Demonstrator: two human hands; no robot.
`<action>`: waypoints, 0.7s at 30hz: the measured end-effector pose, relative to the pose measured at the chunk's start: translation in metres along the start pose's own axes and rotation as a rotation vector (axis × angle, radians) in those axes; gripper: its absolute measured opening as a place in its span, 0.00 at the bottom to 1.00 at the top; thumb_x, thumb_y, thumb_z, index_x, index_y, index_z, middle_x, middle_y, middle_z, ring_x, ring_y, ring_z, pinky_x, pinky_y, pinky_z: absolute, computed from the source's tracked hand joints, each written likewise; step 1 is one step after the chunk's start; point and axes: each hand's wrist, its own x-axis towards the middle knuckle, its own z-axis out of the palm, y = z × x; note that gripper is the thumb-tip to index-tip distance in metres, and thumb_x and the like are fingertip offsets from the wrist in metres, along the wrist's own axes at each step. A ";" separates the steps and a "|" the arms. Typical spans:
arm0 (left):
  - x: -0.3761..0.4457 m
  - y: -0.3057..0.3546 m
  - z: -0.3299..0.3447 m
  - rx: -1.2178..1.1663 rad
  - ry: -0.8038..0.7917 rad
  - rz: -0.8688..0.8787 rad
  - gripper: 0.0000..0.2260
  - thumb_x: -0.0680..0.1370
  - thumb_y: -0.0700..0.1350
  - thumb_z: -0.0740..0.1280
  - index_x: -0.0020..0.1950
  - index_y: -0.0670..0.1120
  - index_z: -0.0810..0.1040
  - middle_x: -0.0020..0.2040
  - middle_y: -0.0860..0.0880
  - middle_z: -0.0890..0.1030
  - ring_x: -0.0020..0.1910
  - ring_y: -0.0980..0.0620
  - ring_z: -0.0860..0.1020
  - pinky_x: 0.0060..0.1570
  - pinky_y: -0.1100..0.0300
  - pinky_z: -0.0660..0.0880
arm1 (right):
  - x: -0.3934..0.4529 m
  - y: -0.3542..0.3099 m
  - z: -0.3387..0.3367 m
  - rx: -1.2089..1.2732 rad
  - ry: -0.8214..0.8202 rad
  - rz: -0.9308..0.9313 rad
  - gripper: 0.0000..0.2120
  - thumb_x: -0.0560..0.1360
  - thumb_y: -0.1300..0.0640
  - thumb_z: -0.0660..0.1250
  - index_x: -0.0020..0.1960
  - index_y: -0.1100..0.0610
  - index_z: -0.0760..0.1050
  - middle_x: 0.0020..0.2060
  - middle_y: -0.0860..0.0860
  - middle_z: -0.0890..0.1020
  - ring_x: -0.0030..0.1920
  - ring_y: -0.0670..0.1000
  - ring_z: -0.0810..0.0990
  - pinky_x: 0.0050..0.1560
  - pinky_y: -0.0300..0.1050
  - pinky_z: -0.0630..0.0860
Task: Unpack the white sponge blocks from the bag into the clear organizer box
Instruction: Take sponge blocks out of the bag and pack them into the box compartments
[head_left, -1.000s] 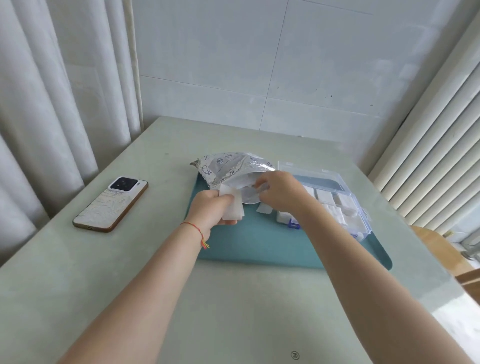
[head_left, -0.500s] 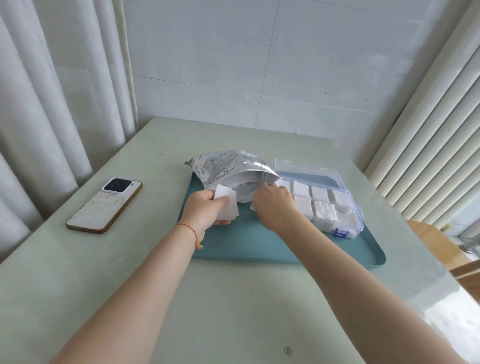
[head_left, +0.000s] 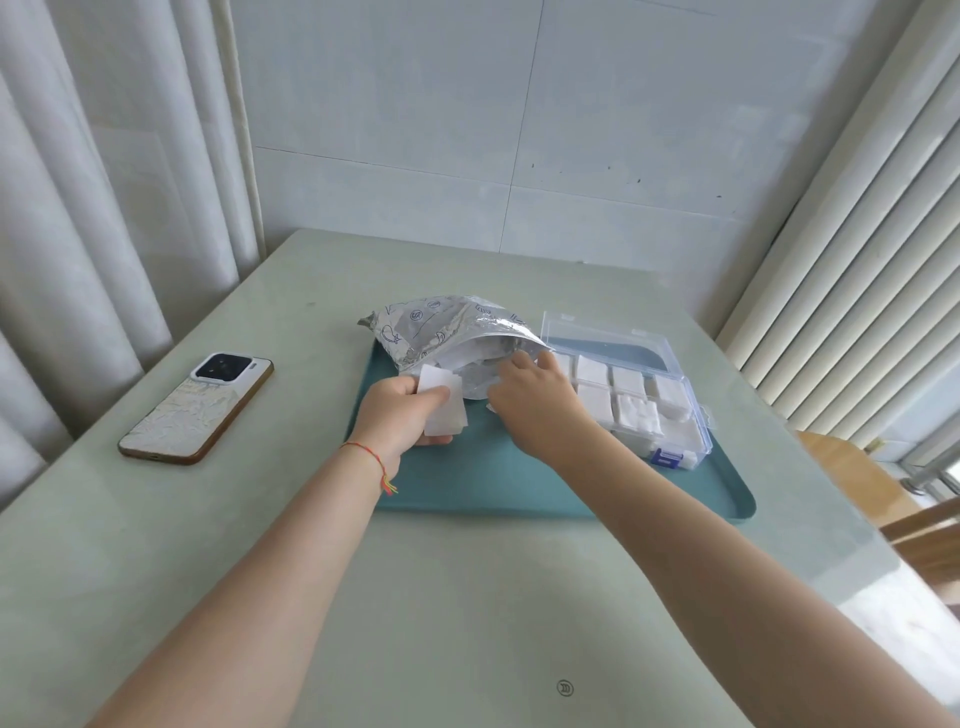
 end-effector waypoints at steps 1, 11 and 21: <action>0.000 0.000 0.000 -0.008 0.000 -0.004 0.06 0.78 0.37 0.67 0.44 0.46 0.80 0.42 0.45 0.82 0.38 0.46 0.80 0.31 0.57 0.81 | 0.000 0.002 -0.001 0.058 0.018 0.018 0.09 0.74 0.63 0.61 0.52 0.54 0.75 0.56 0.53 0.75 0.60 0.55 0.69 0.59 0.48 0.63; -0.005 0.011 0.002 -0.131 -0.144 -0.189 0.12 0.81 0.51 0.62 0.54 0.44 0.80 0.46 0.43 0.83 0.43 0.42 0.83 0.32 0.56 0.80 | -0.003 0.030 -0.030 1.248 -0.207 0.227 0.11 0.73 0.54 0.67 0.46 0.63 0.78 0.35 0.49 0.73 0.37 0.48 0.68 0.39 0.42 0.65; -0.007 0.006 -0.001 0.216 -0.063 0.092 0.09 0.75 0.34 0.66 0.42 0.47 0.81 0.41 0.45 0.80 0.35 0.47 0.79 0.31 0.55 0.81 | 0.019 0.024 -0.019 1.154 -0.059 0.373 0.16 0.76 0.62 0.61 0.60 0.51 0.78 0.37 0.43 0.74 0.41 0.50 0.76 0.35 0.34 0.69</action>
